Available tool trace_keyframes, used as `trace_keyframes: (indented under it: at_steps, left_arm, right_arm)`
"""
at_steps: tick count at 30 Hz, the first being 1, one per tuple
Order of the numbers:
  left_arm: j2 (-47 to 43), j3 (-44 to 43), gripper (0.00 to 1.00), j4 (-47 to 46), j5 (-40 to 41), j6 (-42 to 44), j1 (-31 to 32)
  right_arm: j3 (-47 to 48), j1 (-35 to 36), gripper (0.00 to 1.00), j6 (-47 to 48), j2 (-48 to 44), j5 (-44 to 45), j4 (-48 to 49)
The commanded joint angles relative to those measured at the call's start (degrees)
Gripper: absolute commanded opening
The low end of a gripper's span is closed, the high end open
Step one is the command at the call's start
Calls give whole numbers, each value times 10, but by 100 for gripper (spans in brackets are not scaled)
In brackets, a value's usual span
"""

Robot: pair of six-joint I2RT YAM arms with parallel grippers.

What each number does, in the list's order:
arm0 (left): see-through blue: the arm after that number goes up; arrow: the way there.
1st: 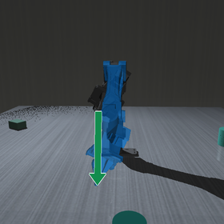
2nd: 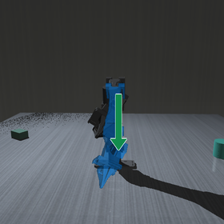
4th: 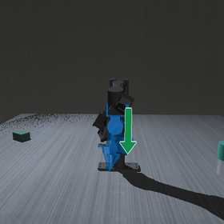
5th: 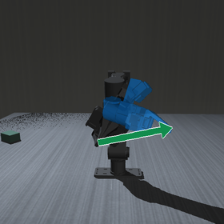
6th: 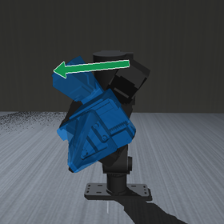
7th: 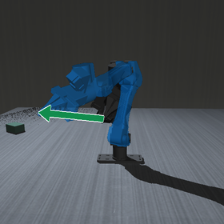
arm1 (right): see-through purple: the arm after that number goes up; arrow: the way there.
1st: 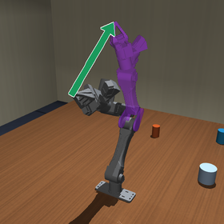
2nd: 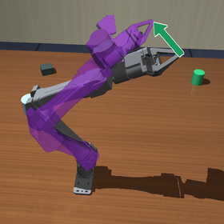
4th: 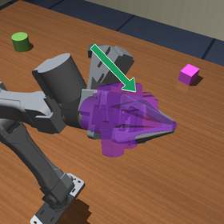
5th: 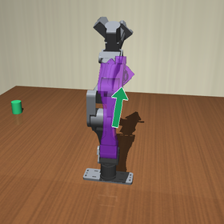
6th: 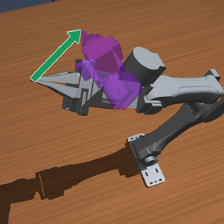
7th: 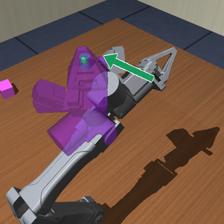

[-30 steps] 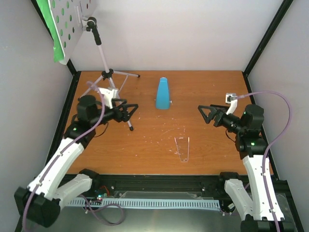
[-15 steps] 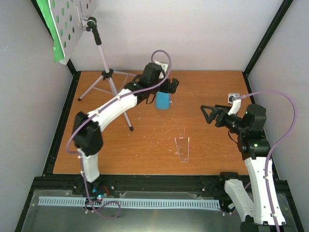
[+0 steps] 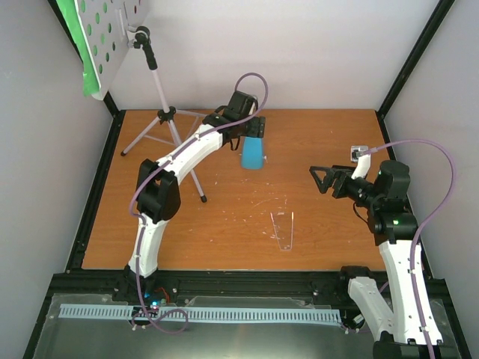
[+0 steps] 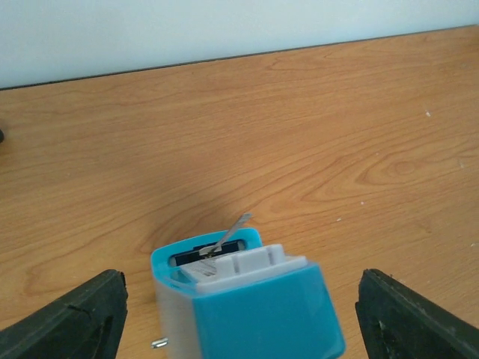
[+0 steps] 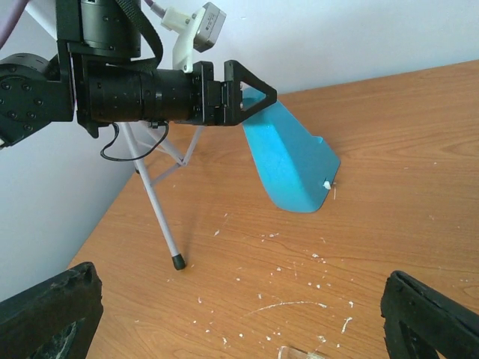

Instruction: Pack up the instrument practice props

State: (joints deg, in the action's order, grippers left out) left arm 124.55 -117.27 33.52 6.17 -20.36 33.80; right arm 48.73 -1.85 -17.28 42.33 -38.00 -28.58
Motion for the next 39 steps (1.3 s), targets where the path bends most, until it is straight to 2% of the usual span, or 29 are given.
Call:
trace_keyframes:
  at_steps: [1,5,10,16,23,29,35,37,39]
  left_arm:
    - [8,-34,80,3,-15,11,1]
    - [12,-25,70,-9,-23,29,1]
    - [19,-23,68,-16,-57,66,1]
    - [-6,11,56,-33,-92,144,1]
    - [-94,123,47,-42,-124,258,1]
    - [-189,233,48,-43,-192,329,1]
    - [-259,330,51,-48,-289,331,4]
    - [-275,354,55,-53,-302,325,6]
    - [-296,374,63,-65,-315,319,6]
  right_arm:
    - [4,1,100,9,-5,0,-8]
    - [0,1,100,10,-7,6,-10]
    - [2,1,100,8,2,20,-17]
    - [6,1,100,10,10,37,-38]
    - [20,1,100,-5,27,43,-46]
    - [12,1,100,-19,44,35,-28]
    - [-18,1,100,-29,61,-3,0]
    - [-22,2,100,-32,72,-13,1]
    - [-24,4,100,-36,86,-21,-1]
